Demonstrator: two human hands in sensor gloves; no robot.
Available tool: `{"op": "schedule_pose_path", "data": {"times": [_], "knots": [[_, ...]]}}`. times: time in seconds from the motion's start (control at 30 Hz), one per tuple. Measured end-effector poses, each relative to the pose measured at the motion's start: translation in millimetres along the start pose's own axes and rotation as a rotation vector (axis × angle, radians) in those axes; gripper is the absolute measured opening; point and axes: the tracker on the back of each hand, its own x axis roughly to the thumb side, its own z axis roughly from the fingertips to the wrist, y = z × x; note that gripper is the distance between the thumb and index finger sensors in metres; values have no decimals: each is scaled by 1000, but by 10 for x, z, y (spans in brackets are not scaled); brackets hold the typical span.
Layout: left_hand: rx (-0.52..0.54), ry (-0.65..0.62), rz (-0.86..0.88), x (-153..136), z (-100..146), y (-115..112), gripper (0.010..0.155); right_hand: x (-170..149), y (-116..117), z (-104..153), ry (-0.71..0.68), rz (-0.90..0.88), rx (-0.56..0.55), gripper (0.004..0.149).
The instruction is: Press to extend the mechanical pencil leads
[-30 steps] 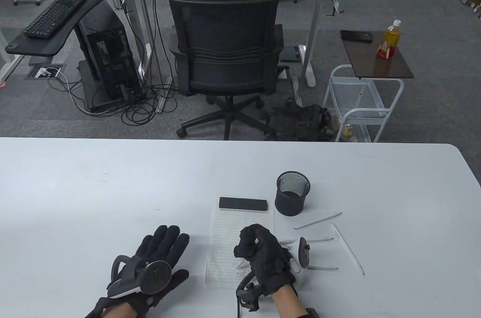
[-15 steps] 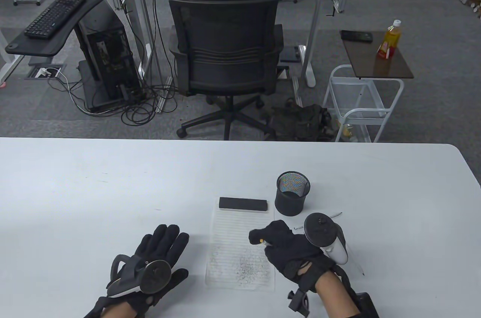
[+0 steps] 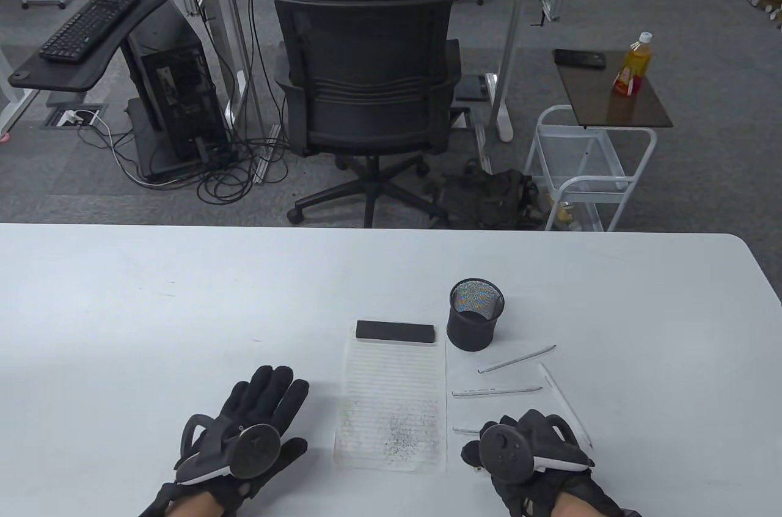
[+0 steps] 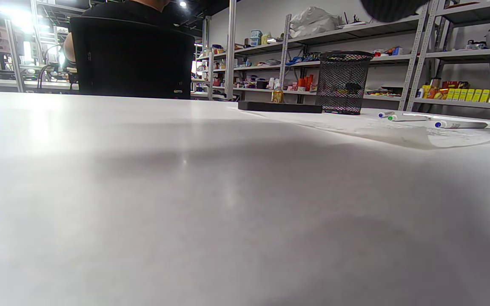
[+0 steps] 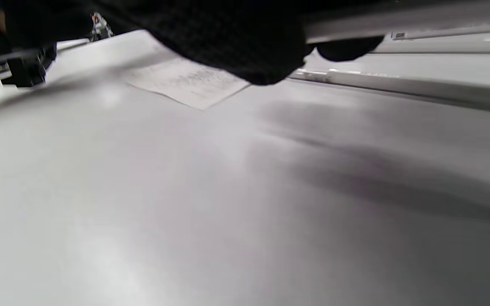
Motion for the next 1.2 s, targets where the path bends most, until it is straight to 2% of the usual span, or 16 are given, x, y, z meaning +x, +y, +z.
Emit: {"op": "schedule_pose_path", "data": {"times": [0.27, 0.5, 0.8, 1.2], "knots": [[3, 5, 0, -1, 2, 0, 85, 76, 122, -79, -11, 216, 25, 50], [7, 2, 3, -1, 3, 7, 85, 99, 166, -135, -38, 245, 25, 48], [11, 0, 3, 1, 5, 12, 85, 112, 169, -142, -80, 276, -29, 45], [15, 2, 3, 6, 14, 18, 85, 105, 176, -121, -72, 260, -38, 43]]}}
